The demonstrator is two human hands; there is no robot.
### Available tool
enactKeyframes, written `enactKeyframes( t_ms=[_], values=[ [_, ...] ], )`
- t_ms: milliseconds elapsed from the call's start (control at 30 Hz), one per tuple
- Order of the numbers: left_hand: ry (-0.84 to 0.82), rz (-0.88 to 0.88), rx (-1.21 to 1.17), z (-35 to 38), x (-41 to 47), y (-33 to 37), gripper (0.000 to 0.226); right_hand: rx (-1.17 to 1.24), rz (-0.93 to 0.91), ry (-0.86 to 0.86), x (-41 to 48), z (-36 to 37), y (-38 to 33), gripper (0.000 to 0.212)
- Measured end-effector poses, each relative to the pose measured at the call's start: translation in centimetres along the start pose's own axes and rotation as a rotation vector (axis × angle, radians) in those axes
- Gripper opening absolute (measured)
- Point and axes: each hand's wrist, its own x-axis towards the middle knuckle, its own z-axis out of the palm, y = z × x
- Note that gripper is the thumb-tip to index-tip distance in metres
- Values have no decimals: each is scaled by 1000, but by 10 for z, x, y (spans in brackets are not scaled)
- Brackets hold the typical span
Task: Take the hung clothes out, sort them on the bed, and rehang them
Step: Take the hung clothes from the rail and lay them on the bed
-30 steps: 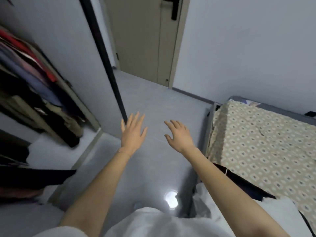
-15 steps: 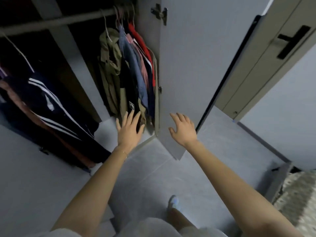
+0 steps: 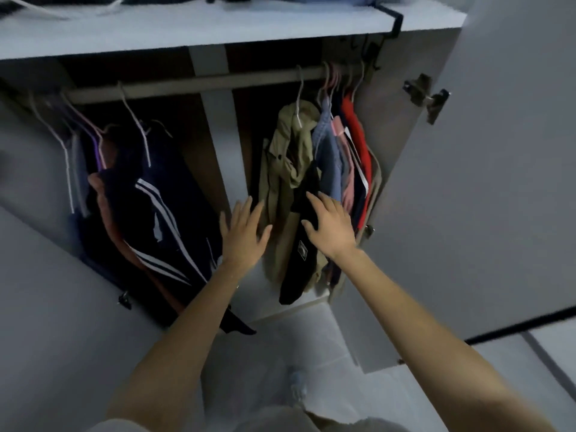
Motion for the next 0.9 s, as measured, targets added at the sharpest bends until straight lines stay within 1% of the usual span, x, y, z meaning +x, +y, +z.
enactKeyframes(
  t_ms=[100, 300, 400, 467, 567, 733, 800, 900],
  values=[
    [79, -58, 29, -16, 21, -21, 64, 9, -95, -26, 44, 9, -22, 64],
    [290, -178, 94, -59, 44, -74, 60, 32, -242, -58, 102, 23, -73, 65],
    [356, -232, 116, -79, 56, -99, 59, 68, -284, -67, 126, 25, -96, 65],
    [386, -272, 121, -90, 65, -112, 63, 92, -307, -64, 141, 26, -110, 65],
    [354, -363, 21, -106, 77, -125, 69, 121, -323, -73, 158, 28, -126, 65],
    [159, -516, -285, -112, 90, -144, 70, 130, -318, -106, 176, 33, -148, 66],
    [142, -547, -338, -110, 96, -150, 63, 119, -322, -115, 179, 35, -150, 66],
    [153, -527, -396, -109, 108, -154, 41, 124, -320, -116, 183, 34, -150, 65]
  ],
)
